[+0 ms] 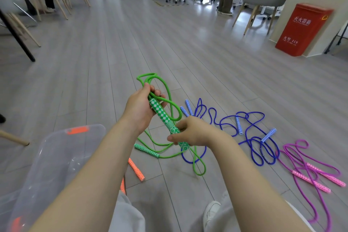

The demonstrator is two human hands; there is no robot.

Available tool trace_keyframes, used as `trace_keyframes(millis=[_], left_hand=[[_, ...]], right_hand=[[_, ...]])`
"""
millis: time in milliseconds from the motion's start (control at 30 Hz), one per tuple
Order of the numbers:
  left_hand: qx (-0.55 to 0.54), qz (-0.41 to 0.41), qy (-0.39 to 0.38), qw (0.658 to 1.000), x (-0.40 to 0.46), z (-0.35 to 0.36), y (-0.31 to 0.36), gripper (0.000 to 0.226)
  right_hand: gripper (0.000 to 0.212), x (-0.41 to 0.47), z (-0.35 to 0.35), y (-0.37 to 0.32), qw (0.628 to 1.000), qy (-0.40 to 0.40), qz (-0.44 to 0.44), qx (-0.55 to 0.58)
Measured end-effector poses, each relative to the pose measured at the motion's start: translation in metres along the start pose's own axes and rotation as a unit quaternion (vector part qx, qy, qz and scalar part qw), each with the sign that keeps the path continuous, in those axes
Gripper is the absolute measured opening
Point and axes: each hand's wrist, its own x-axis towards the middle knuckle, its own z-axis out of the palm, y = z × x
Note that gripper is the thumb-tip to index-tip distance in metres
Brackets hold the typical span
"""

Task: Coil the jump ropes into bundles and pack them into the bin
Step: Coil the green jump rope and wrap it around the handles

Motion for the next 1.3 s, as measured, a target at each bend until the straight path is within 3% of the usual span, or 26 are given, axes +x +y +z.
trace_keyframes(millis=[133, 233, 300, 367, 467, 567, 633, 700, 867, 967, 1133, 1300], left_hand=[[-0.005, -0.007, -0.007, 1.0, -0.001, 0.001, -0.002, 0.032], [-0.007, -0.009, -0.047, 0.999, -0.003, 0.003, 0.0, 0.03], [0.005, -0.009, -0.09, 0.996, -0.005, 0.002, 0.003, 0.028], [0.025, -0.015, -0.147, 0.989, -0.009, 0.002, 0.005, 0.028], [0.028, -0.039, -0.232, 0.972, -0.016, 0.004, 0.008, 0.027], [0.012, -0.058, -0.286, 0.956, -0.021, 0.005, 0.011, 0.026], [0.008, -0.051, -0.271, 0.961, -0.02, 0.002, 0.015, 0.025], [-0.001, -0.019, -0.21, 0.978, -0.014, -0.004, 0.021, 0.027], [-0.122, 0.035, 0.022, 0.992, 0.012, -0.029, 0.029, 0.034], [-0.071, 0.057, 0.106, 0.99, 0.02, -0.032, 0.019, 0.034], [0.063, 0.017, 0.056, 0.996, 0.016, -0.013, -0.003, 0.03], [0.188, 0.013, 0.001, 0.982, 0.006, -0.002, -0.011, 0.025]], right_hand=[[0.033, 0.002, 0.002, 0.003, 0.997, -0.02, 0.02, -0.068], [0.026, -0.002, -0.005, 0.01, 0.995, -0.038, 0.038, -0.079], [0.036, -0.004, -0.014, 0.021, 0.992, -0.044, 0.07, -0.098], [0.049, -0.002, -0.022, 0.029, 0.99, 0.029, 0.091, -0.108], [0.058, 0.002, -0.028, 0.029, 0.983, 0.164, 0.054, 0.067], [0.042, -0.006, -0.034, 0.027, 0.97, 0.09, -0.022, 0.223], [0.018, -0.021, -0.04, 0.025, 0.976, 0.002, -0.056, 0.209], [0.017, -0.031, -0.047, 0.031, 0.975, -0.02, -0.062, 0.212], [0.028, -0.041, -0.069, 0.057, 0.962, 0.134, -0.011, 0.239], [0.03, -0.036, -0.068, 0.052, 0.935, 0.222, 0.003, 0.276], [0.029, -0.018, -0.046, 0.008, 0.908, 0.248, -0.045, 0.336], [0.024, -0.011, -0.029, -0.005, 0.937, 0.272, -0.074, 0.206]])
